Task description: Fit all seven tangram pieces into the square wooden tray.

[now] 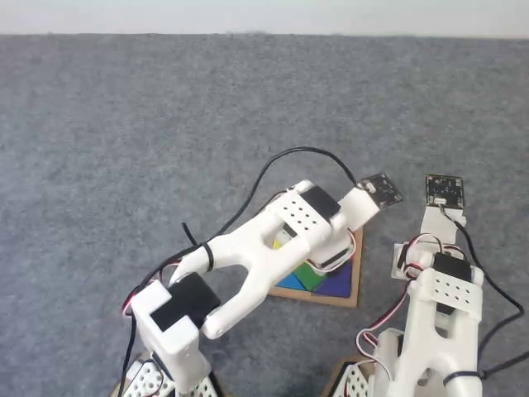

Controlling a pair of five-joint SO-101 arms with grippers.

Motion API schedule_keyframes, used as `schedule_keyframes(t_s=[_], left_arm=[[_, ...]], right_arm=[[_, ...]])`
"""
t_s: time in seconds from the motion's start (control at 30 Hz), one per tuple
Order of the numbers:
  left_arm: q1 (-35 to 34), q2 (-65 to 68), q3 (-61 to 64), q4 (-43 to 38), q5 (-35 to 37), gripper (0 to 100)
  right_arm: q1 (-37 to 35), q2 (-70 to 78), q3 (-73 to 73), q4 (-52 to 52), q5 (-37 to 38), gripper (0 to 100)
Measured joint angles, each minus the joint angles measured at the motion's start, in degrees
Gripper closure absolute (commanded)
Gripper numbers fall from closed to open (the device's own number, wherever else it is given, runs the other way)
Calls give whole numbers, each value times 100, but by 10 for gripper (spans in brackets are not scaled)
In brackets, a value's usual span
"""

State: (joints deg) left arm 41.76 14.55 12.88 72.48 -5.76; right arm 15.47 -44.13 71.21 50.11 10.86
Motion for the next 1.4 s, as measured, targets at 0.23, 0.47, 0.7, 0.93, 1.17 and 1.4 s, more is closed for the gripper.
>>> schedule_keyframes(t_s=[0.23, 0.47, 0.7, 0.93, 1.17, 1.4], left_arm=[[35, 0, 0, -53, -26, 801], [44, 0, -176, 387, 0, 801], [325, 255, 211, -105, -18, 801], [158, 431, 9, -167, -9, 801], [-202, -440, 0, 237, -9, 801], [-1407, -2242, 747, 158, 70, 801]], right_arm=[[0, 0, 0, 0, 0, 987], [-9, 0, 0, 0, 0, 987], [-9, 0, 0, 0, 0, 987], [-9, 0, 0, 0, 0, 987], [-9, 0, 0, 0, 0, 987], [-18, 0, 0, 0, 0, 987]])
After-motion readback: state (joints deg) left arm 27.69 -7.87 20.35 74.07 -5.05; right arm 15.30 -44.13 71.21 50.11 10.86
